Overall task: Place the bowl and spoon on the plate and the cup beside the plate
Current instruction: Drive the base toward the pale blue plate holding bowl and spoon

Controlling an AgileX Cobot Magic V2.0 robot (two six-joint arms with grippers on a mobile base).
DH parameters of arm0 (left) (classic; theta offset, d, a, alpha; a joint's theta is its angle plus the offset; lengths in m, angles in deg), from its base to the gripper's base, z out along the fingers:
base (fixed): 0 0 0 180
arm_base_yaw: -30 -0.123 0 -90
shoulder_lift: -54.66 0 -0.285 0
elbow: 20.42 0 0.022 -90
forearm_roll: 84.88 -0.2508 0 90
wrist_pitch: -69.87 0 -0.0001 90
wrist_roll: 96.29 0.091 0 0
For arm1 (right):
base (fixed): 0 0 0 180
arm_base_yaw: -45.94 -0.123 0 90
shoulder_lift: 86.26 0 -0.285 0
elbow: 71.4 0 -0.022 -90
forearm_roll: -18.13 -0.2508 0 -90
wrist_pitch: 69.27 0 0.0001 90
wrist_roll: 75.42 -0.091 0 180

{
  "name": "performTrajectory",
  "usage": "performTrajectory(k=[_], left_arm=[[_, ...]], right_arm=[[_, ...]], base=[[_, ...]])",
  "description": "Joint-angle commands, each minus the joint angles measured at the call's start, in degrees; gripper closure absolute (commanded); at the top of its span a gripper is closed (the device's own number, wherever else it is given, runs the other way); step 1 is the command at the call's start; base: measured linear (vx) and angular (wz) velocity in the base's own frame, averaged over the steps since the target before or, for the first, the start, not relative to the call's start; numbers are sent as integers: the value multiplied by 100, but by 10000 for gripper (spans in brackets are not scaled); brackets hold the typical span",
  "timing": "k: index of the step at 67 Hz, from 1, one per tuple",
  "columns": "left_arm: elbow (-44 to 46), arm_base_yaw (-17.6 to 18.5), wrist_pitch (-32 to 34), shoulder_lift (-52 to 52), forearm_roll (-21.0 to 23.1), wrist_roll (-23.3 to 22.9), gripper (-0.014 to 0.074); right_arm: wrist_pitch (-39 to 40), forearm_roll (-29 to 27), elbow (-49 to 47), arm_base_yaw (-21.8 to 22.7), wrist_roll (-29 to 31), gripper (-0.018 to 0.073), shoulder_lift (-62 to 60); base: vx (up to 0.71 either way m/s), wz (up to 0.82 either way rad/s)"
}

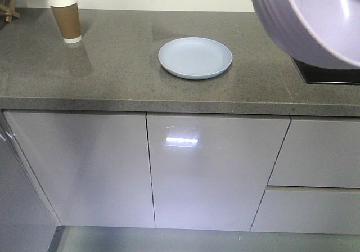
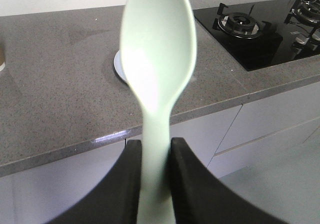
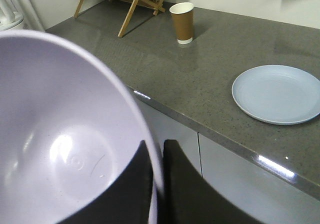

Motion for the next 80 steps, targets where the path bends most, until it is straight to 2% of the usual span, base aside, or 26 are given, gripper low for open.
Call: performTrajectory(k=[1,80], left_arm=[[139,42,366,81,177,-5,603],[139,42,366,81,177,-5,603]], right_arm=[[259,-303,-147,28,-12,565,-94],[259,-303,-147,28,-12,565,-94]], base=[[12,-6],[10,-3]])
